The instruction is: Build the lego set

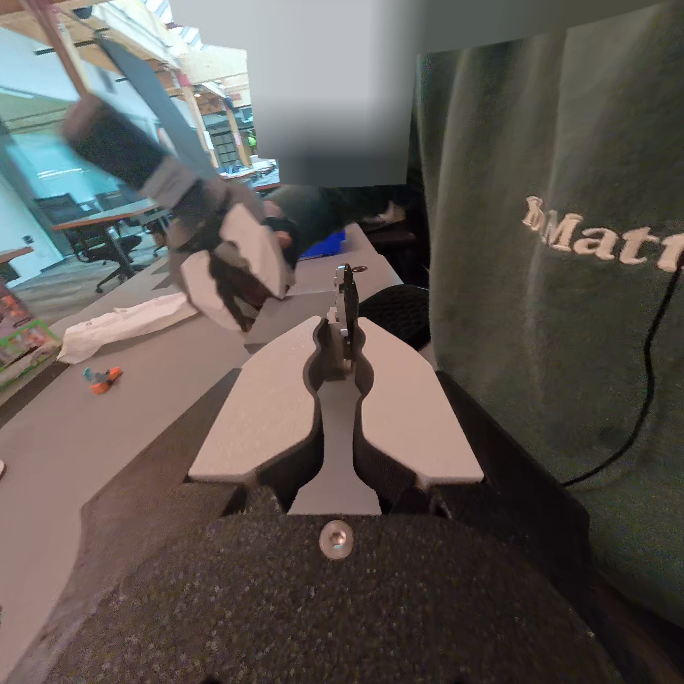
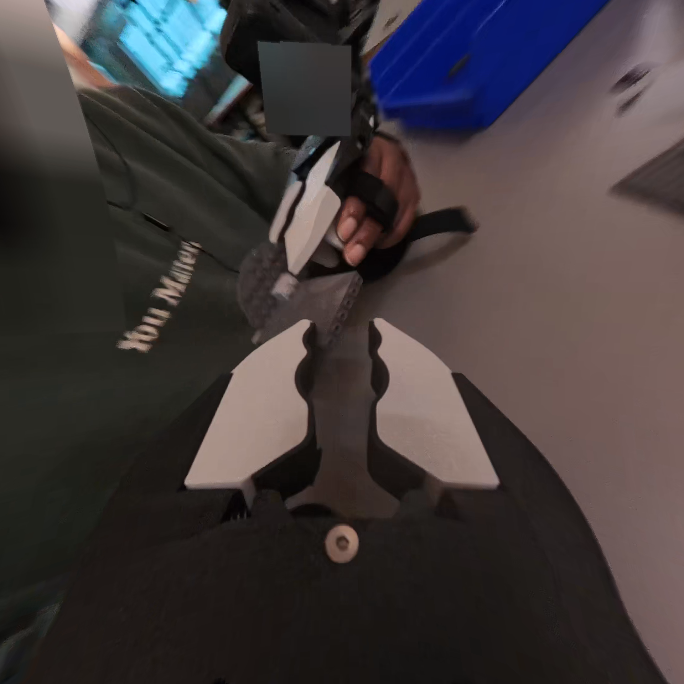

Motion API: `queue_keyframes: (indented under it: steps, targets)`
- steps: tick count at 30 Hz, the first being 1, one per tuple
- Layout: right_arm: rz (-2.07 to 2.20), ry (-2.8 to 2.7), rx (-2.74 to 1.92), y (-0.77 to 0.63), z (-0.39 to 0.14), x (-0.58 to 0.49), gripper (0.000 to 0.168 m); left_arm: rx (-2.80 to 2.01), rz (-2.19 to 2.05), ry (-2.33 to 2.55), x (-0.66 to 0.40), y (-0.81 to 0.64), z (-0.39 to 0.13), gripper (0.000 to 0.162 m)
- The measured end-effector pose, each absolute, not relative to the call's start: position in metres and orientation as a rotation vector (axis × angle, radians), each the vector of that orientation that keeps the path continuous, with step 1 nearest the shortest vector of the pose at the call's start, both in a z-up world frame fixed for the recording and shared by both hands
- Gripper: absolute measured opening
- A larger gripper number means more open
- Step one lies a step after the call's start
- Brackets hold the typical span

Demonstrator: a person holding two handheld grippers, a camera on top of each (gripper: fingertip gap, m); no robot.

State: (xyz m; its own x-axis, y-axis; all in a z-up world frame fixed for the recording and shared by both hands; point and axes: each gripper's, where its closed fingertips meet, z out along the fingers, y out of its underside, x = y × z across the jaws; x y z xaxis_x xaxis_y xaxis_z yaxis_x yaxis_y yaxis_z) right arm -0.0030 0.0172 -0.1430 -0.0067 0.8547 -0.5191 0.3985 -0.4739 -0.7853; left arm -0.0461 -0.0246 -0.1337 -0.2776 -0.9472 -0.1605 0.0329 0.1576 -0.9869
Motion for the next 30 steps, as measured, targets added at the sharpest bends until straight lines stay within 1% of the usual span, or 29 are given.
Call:
queue_keyframes:
  steps: [2, 3, 4, 6, 11, 15, 21, 30]
  targets:
    - [1.29, -1.269, -1.838, 0.018, -0.151, 0.005, 0.041, -0.968, -1.277, 1.408, -0.049, -0.013, -0.132, 0.012]
    - [1.289, -1.218, -1.868, 0.014, -0.156, 0.006, 0.047, -0.975, -1.266, 1.385, -0.051, -0.008, -0.131, 0.012]
    - [1.34, -1.14, -1.879, 0.008, -0.158, 0.004, 0.049, -0.982, -1.246, 1.376, -0.051, -0.005, -0.131, 0.012]
    - [1.471, -0.966, -1.852, -0.001, -0.159, -0.002, 0.045, -0.972, -1.201, 1.379, -0.05, -0.002, -0.131, 0.012]
    - [1.848, -0.66, -1.76, -0.017, -0.146, -0.016, 0.042, -0.906, -1.088, 1.462, -0.042, -0.008, -0.14, 0.012]
    - [1.997, -0.532, -1.771, -0.017, -0.142, -0.02, 0.027, -0.872, -1.025, 1.492, -0.04, -0.012, -0.142, 0.012]
    - [2.086, -0.497, -1.775, -0.016, -0.138, -0.022, 0.021, -0.883, -1.019, 1.467, -0.044, -0.01, -0.139, 0.013]
    - [2.048, -0.601, -1.771, -0.012, -0.14, -0.021, 0.014, -0.882, -0.98, 1.464, -0.045, -0.006, -0.14, 0.013]
